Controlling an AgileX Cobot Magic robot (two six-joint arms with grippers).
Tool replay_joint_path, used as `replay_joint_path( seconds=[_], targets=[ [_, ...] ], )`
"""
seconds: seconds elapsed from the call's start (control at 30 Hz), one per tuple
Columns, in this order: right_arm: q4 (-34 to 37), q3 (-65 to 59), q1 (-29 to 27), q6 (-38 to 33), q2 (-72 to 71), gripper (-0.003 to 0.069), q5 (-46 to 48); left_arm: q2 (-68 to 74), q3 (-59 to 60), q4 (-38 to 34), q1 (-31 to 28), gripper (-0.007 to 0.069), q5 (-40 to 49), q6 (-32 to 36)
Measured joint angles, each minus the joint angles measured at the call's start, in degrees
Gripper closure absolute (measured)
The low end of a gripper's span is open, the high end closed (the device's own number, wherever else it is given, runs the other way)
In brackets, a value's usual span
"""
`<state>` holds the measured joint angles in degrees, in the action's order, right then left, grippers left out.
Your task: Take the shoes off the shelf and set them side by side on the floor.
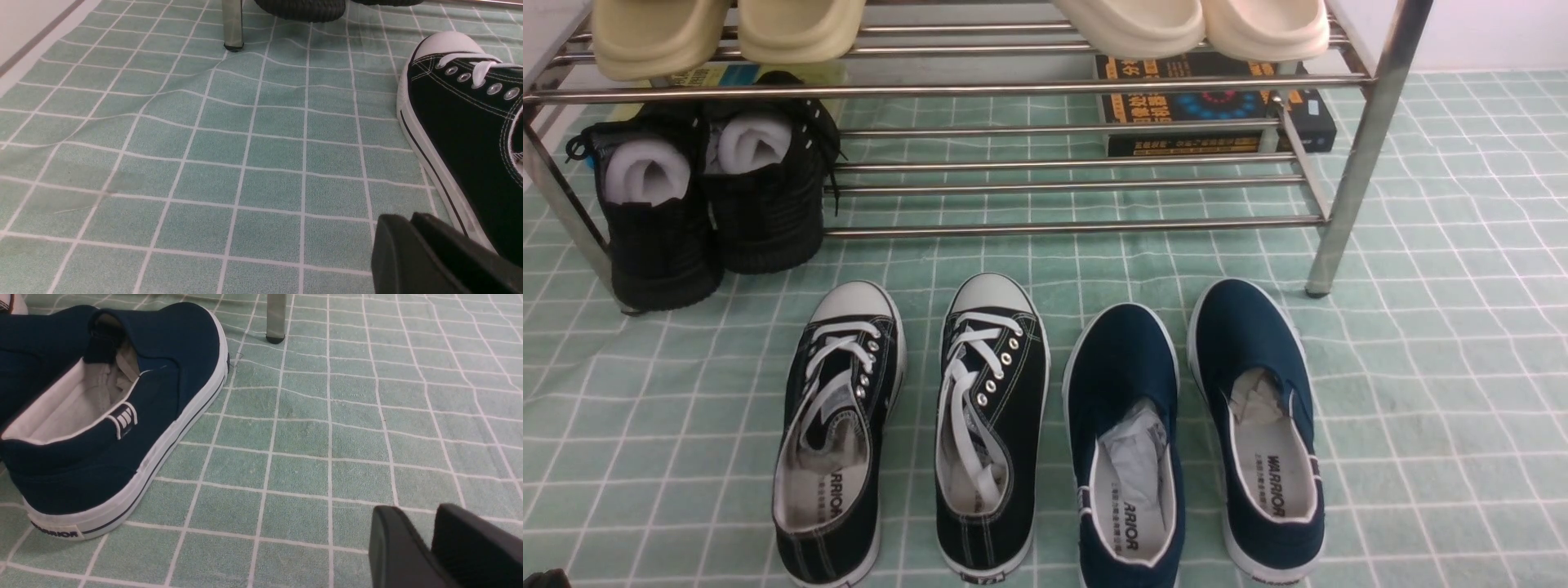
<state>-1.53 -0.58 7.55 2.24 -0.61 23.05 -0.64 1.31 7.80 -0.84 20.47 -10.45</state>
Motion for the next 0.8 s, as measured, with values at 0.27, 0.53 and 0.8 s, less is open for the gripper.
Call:
replay_joint_path(
  seconds=[0.27, 0.53, 0.8],
  targets=[
    [0.0, 0.0, 0.0, 0.0, 0.0, 0.0474, 0.0, 0.0, 0.0, 0.0, 0.0, 0.055, 0.0, 0.0],
    [0.0, 0.0, 0.0, 0.0, 0.0, 0.0463, 0.0, 0.0, 0.0, 0.6, 0.0, 0.0538, 0.1, 0.0],
    [0.0, 0.0, 0.0, 0.0, 0.0, 0.0452, 0.0, 0.0, 0.0, 0.6, 0.0, 0.0537, 0.1, 0.0]
  ],
)
